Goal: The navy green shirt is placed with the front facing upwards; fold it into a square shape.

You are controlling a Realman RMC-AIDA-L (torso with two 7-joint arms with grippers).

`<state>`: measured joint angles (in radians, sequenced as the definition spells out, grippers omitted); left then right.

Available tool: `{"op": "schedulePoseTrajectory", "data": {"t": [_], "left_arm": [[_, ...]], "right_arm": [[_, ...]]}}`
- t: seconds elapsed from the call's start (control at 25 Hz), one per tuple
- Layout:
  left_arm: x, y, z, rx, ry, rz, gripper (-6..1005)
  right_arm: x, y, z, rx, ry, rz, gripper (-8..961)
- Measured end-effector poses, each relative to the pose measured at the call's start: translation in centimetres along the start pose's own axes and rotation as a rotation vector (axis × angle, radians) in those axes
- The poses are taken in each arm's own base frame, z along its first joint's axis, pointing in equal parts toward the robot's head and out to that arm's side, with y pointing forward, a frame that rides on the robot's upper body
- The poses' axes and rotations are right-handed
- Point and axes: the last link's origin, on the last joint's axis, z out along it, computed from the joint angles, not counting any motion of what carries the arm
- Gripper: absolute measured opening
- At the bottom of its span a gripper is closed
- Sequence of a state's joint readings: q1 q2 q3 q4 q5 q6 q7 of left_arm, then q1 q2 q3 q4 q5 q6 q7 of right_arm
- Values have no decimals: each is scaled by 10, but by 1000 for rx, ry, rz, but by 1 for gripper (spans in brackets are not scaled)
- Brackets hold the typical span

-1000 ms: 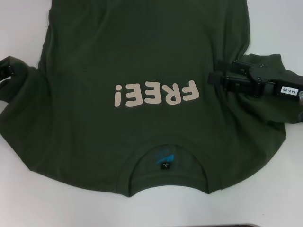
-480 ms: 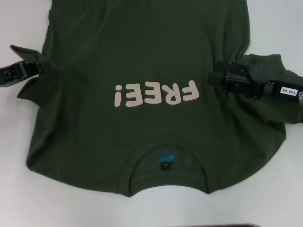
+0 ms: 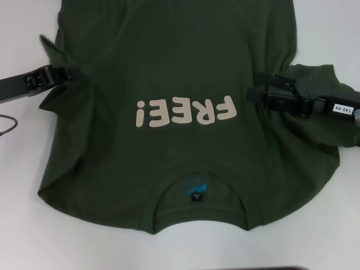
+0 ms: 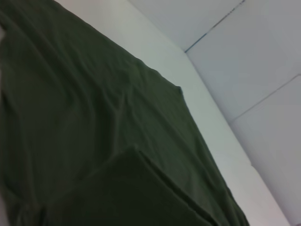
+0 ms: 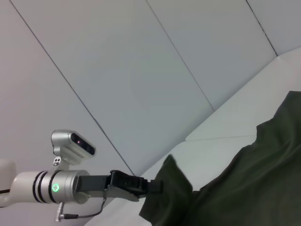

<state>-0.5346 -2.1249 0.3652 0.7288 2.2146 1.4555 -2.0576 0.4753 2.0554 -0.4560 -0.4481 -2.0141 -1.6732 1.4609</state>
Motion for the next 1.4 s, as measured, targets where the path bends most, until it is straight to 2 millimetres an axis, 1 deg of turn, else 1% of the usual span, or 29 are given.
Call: {"op": "schedulePoseTrajectory", "data": {"t": [0.36,0.72,1.2,1.4], "left_arm": [[-1,7,12,-42,-7,3,4],[-9,5,21,-35,-2,-12,19],[-15,11,35,-65,-13,-19,45],[-16,12,38,-66,-13,-21,264]], "right_arm": [[2,1,-2,-3,-2,6,912],[4,2,-2,-4,1,8,912],[2,1,0,-4,4,0,912],[1,1,-1,-2,3,-1,911]]}}
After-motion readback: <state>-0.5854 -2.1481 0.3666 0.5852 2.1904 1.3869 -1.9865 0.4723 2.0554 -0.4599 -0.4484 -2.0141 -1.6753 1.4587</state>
